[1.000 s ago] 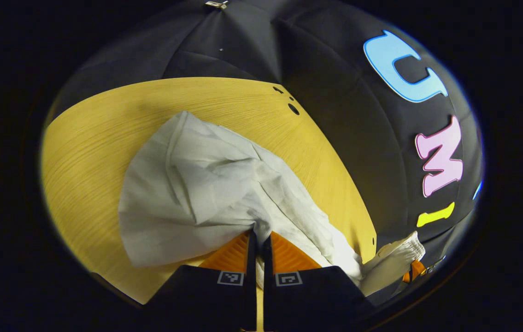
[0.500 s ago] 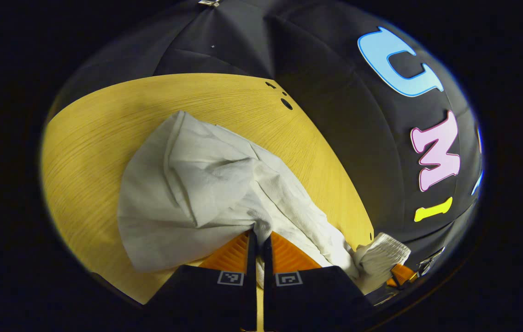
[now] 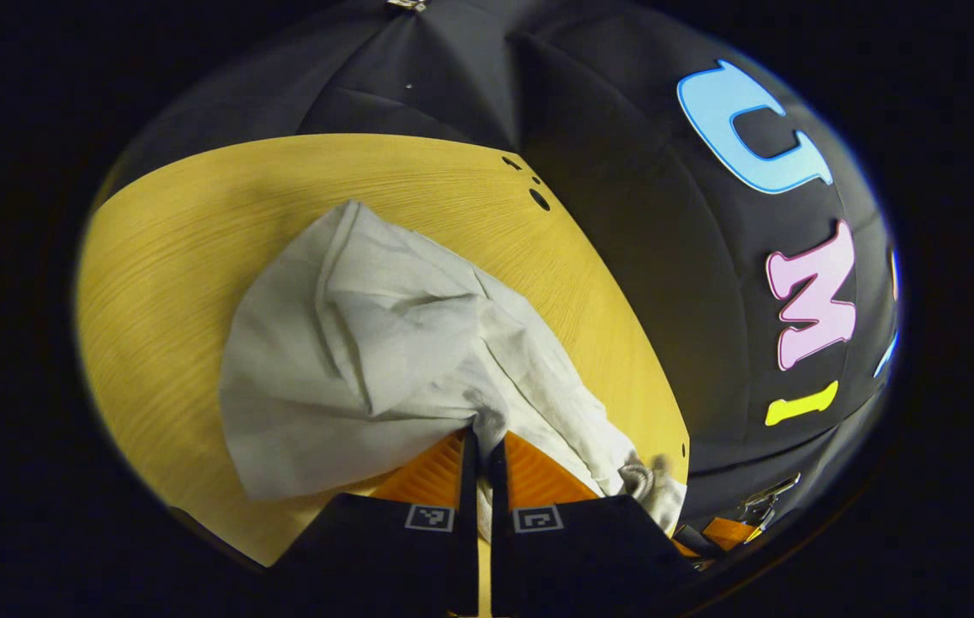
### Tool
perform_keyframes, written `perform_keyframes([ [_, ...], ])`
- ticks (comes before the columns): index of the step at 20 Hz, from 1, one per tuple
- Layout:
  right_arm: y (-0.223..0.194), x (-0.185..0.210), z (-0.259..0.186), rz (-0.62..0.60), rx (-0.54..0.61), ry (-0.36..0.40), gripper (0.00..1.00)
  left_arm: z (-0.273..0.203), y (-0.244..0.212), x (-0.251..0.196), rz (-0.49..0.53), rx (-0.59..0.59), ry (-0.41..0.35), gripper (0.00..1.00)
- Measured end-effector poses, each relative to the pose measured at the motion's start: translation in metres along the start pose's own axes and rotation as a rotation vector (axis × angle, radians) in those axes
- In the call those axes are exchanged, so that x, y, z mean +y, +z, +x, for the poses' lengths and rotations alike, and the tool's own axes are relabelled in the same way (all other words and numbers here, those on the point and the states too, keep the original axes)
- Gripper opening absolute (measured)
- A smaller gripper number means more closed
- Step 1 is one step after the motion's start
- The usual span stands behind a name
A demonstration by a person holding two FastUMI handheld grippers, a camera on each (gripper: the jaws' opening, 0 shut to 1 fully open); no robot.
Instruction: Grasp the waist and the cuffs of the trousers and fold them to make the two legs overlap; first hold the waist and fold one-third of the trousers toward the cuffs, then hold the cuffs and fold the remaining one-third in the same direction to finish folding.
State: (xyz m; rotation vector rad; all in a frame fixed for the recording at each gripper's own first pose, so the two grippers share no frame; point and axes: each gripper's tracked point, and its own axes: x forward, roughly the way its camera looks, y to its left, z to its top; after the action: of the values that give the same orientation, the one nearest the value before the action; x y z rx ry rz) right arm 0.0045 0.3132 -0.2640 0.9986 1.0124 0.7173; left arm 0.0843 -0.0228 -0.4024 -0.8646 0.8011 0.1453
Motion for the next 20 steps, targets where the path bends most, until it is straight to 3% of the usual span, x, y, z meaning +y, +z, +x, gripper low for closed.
perform_keyframes([
  [6,0.046,-0.030,-0.045,0.051,-0.147,-0.039,0.52,-0.007,0.007,-0.009,-0.002,-0.040,-0.002,0.11],
  [11,0.080,-0.073,-0.104,0.126,-0.290,-0.101,0.52,-0.023,0.029,-0.058,-0.030,-0.123,-0.106,0.11],
  [15,0.089,-0.114,-0.144,0.170,-0.363,-0.178,0.52,-0.040,0.024,-0.117,0.093,-0.158,-0.207,0.10],
  [20,0.084,-0.149,-0.178,0.230,-0.404,-0.241,0.52,-0.051,0.001,-0.199,0.353,-0.143,-0.300,0.14],
])
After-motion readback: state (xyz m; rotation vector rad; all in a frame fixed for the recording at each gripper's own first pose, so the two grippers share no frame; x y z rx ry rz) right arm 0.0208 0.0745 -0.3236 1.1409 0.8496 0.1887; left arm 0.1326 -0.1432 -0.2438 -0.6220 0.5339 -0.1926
